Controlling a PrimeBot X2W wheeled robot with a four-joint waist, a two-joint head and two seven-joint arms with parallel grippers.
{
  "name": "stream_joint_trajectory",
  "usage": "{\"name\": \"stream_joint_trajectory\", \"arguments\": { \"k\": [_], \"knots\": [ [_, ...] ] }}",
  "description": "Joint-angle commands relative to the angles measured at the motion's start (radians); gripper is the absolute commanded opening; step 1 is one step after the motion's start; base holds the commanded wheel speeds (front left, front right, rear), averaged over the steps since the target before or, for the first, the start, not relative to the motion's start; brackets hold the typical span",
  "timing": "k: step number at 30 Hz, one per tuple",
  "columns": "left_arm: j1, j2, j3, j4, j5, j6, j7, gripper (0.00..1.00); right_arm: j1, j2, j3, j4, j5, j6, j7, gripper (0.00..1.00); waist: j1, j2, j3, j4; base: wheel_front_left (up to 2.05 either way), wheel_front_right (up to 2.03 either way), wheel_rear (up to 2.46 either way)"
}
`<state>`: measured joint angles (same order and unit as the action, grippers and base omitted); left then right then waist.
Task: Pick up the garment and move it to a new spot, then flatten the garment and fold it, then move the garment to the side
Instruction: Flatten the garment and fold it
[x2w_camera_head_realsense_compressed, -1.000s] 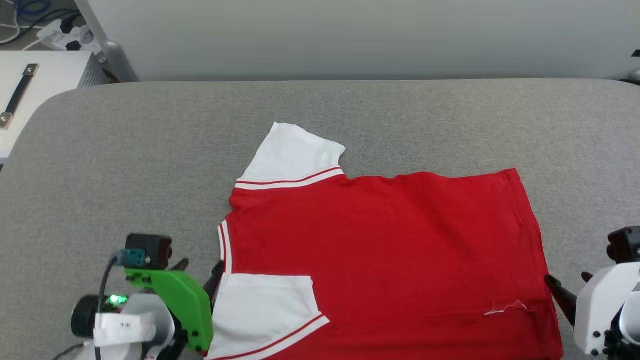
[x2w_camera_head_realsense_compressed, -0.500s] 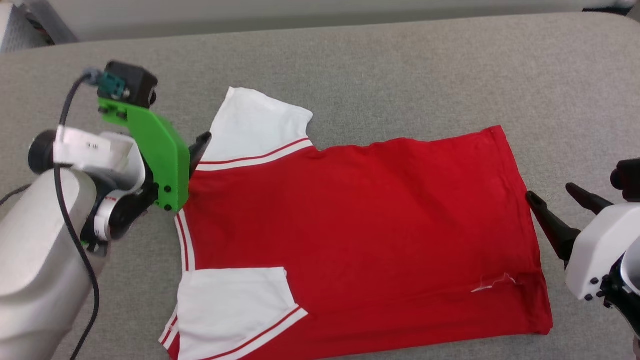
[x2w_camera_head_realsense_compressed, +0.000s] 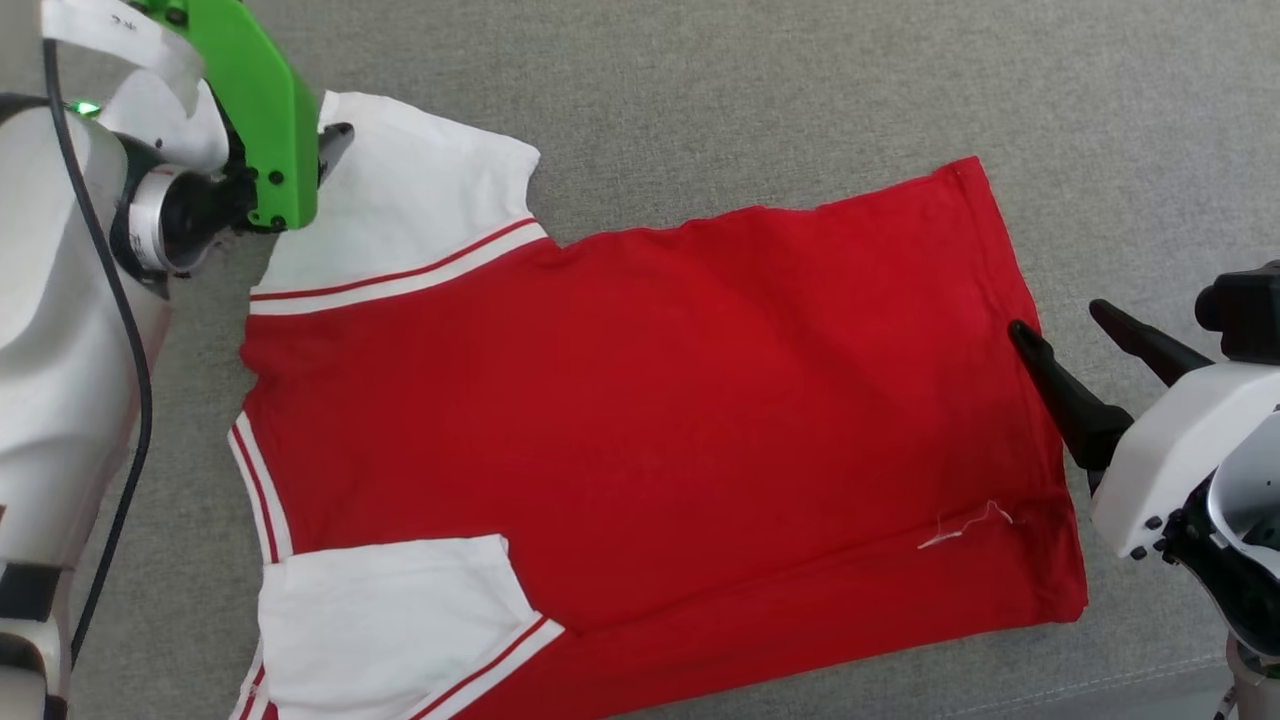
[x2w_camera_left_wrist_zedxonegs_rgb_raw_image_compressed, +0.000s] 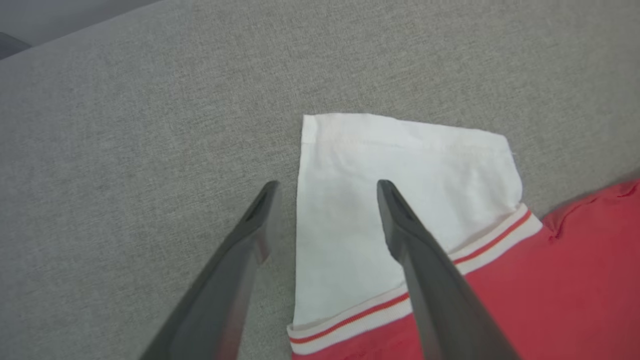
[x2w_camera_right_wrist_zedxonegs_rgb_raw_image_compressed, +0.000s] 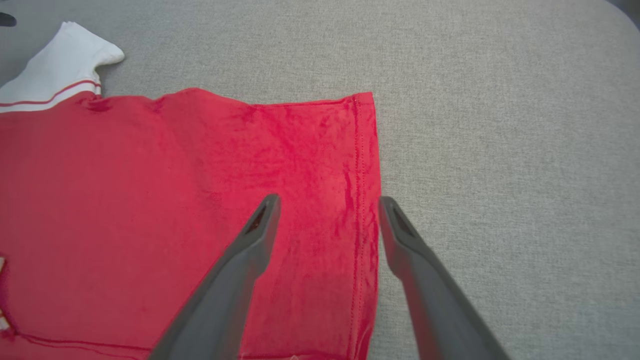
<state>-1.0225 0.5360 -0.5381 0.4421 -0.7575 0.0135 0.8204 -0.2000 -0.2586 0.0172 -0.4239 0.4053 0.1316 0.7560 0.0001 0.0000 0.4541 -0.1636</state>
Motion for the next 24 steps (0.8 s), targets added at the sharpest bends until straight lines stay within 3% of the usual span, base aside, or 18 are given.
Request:
{"name": "stream_joint_trajectory", "arguments": {
  "k": [1,6,16,17,18,19,24],
  "knots": [
    [-0.031,-0.009,0.003,0.033,0.006,-0.005,-0.009,1.00,-0.023,0.003,0.007,0.003,-0.003,-0.001,-0.013,1.00,-0.0001,0.0000,0.054,-0.044,0.00,0.00,0.00],
    [-0.083,-0.034,0.025,0.142,-0.010,-0.004,-0.036,1.00,-0.036,0.007,0.018,0.018,-0.004,-0.001,-0.034,1.00,-0.0001,0.0000,0.077,-0.053,0.00,0.00,0.00],
    [-0.125,-0.060,-0.007,0.289,0.011,-0.043,-0.063,1.00,-0.046,0.003,0.029,0.026,-0.006,-0.001,-0.044,1.00,-0.0001,0.0000,0.101,-0.051,0.00,0.00,0.00],
    [-0.123,-0.065,-0.011,0.303,0.005,-0.048,-0.050,0.45,-0.045,0.003,0.028,0.026,-0.007,-0.001,-0.044,1.00,-0.0001,0.0000,0.100,-0.049,0.00,0.00,0.00],
    [-0.122,-0.068,-0.012,0.312,0.000,-0.054,-0.041,0.07,-0.045,0.002,0.028,0.027,-0.008,-0.001,-0.044,1.00,-0.0001,0.0000,0.100,-0.048,0.00,0.00,0.00],
    [-0.120,-0.071,-0.014,0.320,-0.006,-0.060,-0.033,0.00,-0.044,0.001,0.027,0.028,-0.009,-0.001,-0.043,1.00,-0.0001,0.0000,0.099,-0.046,0.00,0.00,0.00],
    [-0.116,-0.086,-0.014,0.337,-0.019,-0.076,-0.052,0.00,-0.049,-0.005,0.021,0.032,-0.016,-0.001,-0.039,1.00,-0.0001,0.0000,0.086,-0.034,0.00,0.00,0.00]
  ]
}}
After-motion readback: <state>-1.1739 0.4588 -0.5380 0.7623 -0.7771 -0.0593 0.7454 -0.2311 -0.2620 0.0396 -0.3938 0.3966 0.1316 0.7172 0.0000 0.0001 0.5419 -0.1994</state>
